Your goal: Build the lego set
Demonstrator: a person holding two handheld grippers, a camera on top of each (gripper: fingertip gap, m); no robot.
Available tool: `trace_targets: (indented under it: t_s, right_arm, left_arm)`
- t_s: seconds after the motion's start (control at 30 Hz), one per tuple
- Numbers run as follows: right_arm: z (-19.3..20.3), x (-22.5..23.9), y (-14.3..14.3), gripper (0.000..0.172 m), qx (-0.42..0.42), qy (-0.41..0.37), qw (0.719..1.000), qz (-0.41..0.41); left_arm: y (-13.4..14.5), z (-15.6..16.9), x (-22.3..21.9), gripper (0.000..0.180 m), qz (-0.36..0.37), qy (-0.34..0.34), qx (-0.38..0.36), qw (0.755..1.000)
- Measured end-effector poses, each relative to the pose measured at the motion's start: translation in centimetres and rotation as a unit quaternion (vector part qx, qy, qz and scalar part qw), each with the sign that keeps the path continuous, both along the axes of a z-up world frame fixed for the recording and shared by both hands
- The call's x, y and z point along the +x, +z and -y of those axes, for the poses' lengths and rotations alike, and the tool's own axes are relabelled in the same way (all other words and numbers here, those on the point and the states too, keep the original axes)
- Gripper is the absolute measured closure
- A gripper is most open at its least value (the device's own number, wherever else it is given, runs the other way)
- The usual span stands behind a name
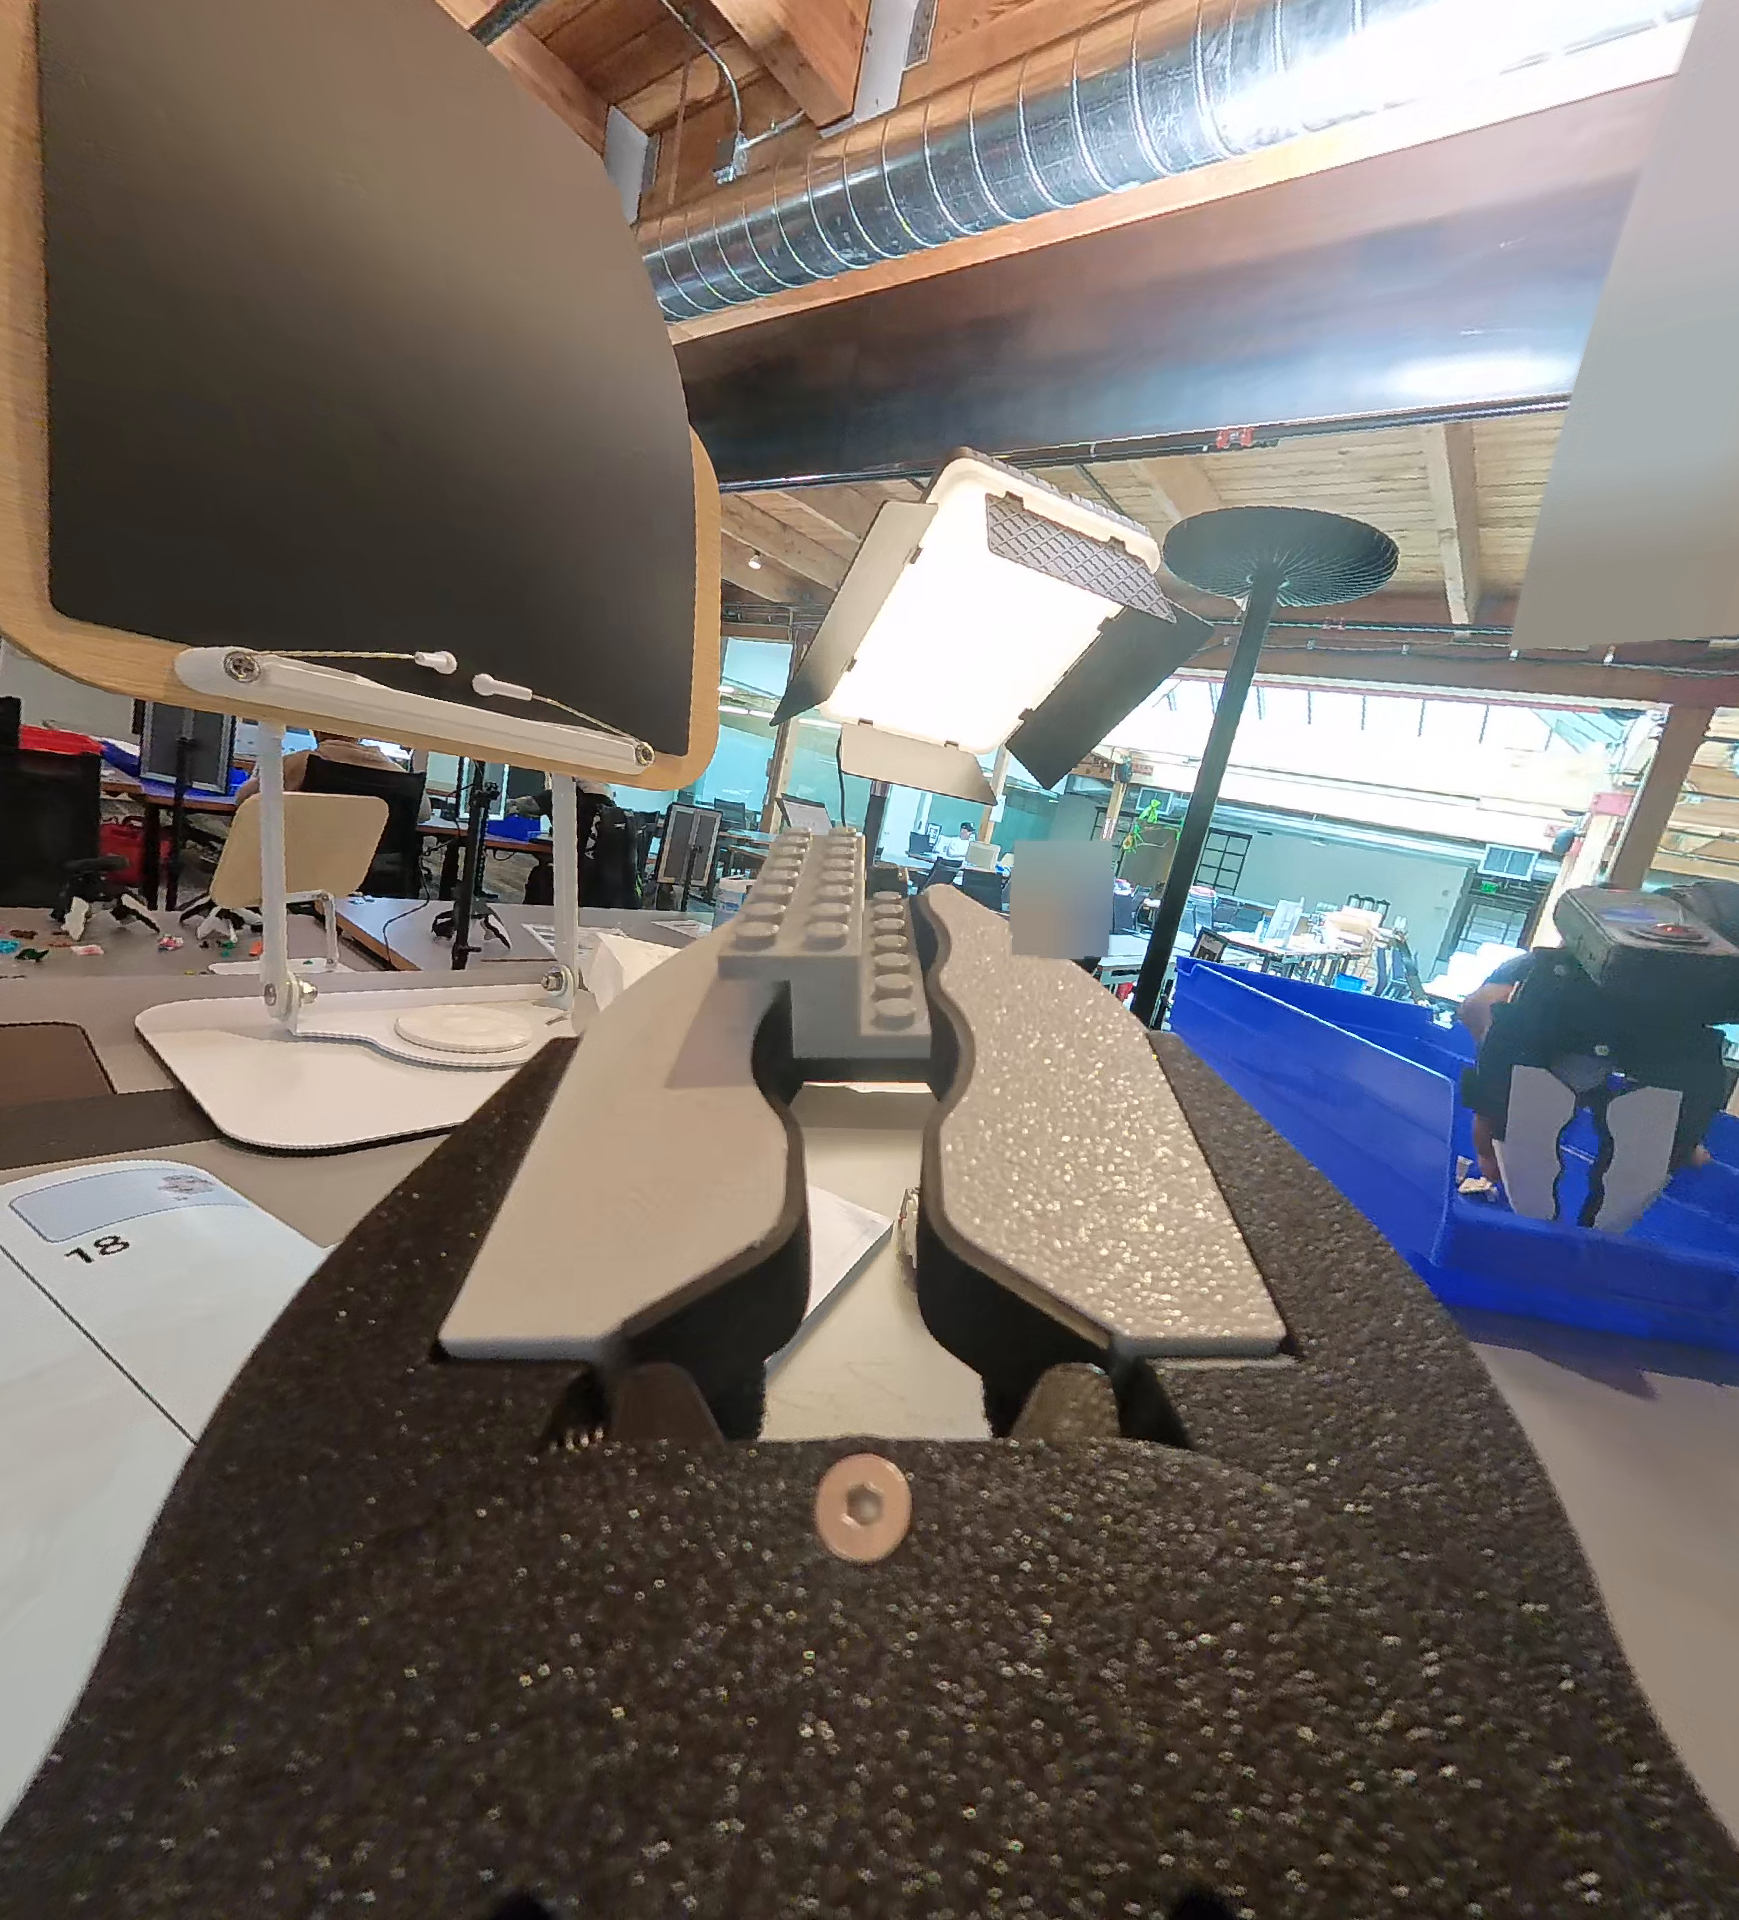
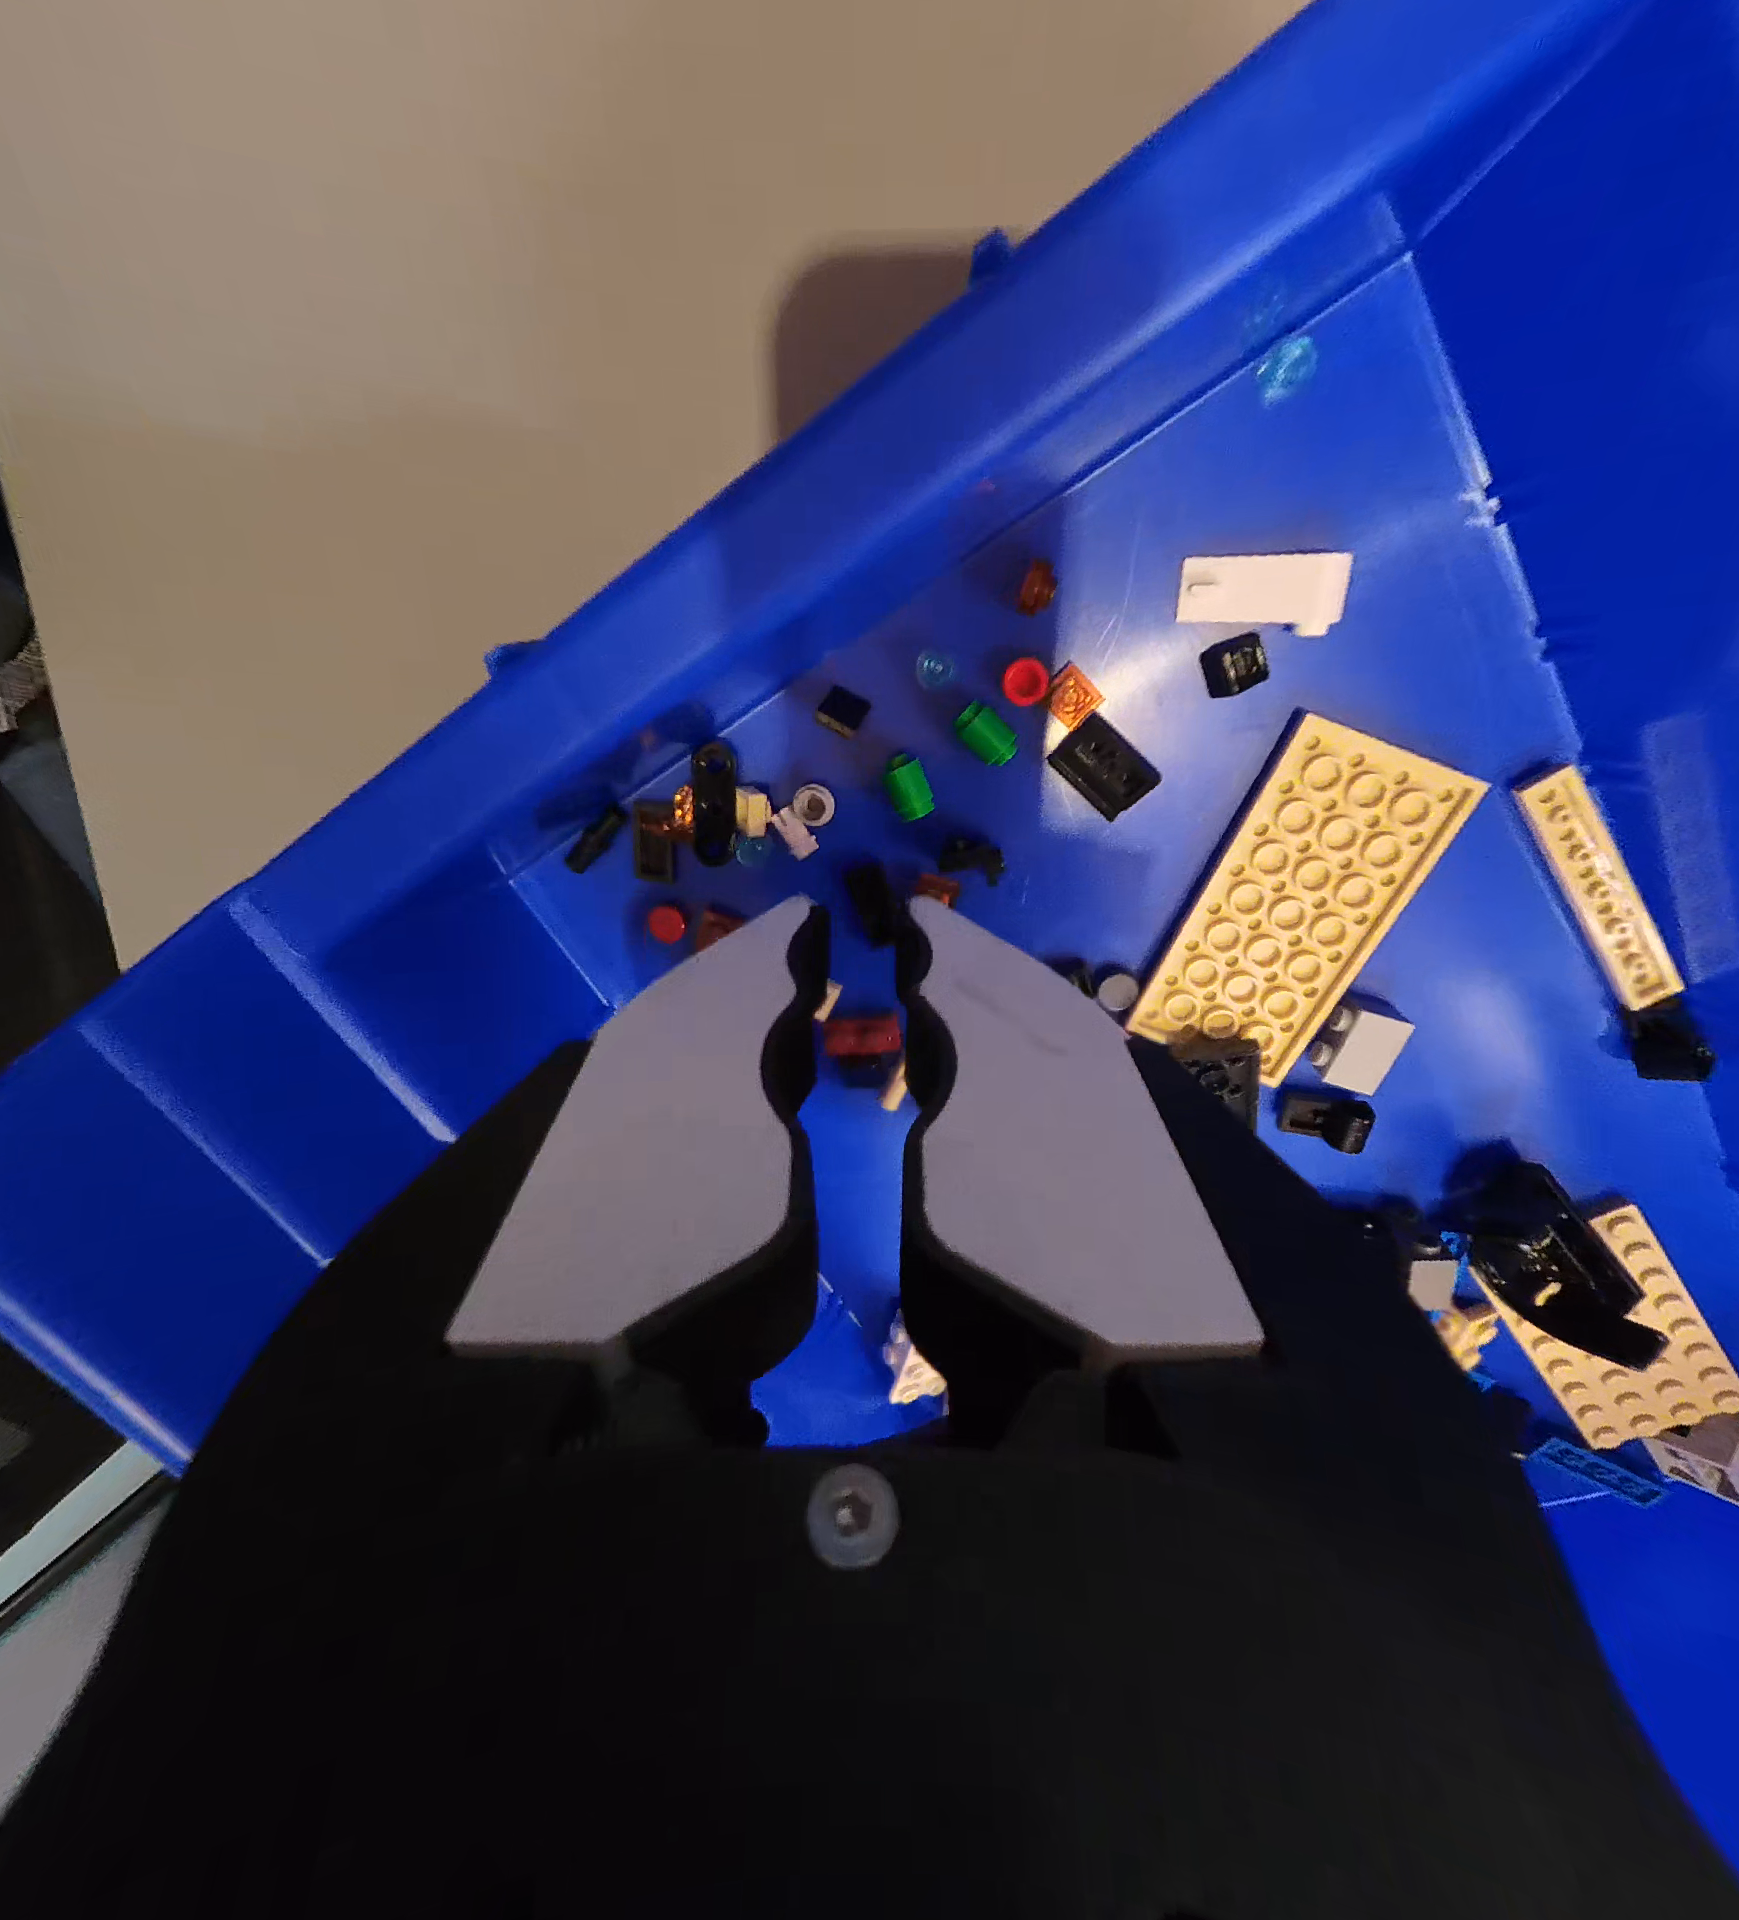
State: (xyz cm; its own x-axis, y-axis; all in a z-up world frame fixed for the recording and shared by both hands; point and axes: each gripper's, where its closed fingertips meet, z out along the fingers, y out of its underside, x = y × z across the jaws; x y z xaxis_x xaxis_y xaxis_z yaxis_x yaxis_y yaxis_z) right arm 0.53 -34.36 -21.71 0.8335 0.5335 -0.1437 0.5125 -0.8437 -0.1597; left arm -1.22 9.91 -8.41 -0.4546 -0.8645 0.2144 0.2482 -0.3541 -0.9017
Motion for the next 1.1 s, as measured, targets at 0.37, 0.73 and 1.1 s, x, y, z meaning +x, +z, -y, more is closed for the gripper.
trace_targets:
  t_s: [0.37, 0.73, 1.1]
  right_arm:
    - [0.3, -0.1, -1.3, 0.157, 0.003, -0.019, 1.0, -0.003]
    - [0.4, 0.3, -1.4, 0.163, 0.01, -0.026, 0.999, 0.024]
    - [-2.7, 2.2, 4.0, 0.164, 0.072, -0.125, 0.985, 0.094]
  left_arm:
    - [-0.1, -0.1, 0.1, 0.163, -0.003, -0.004, -0.005, 1.0]
    - [0.0, 0.0, 0.0, 0.163, -0.001, -0.001, -0.002, 1.0]
    - [0.1, -0.6, -0.1, 0.163, 0.0, 0.003, -0.017, 1.0]
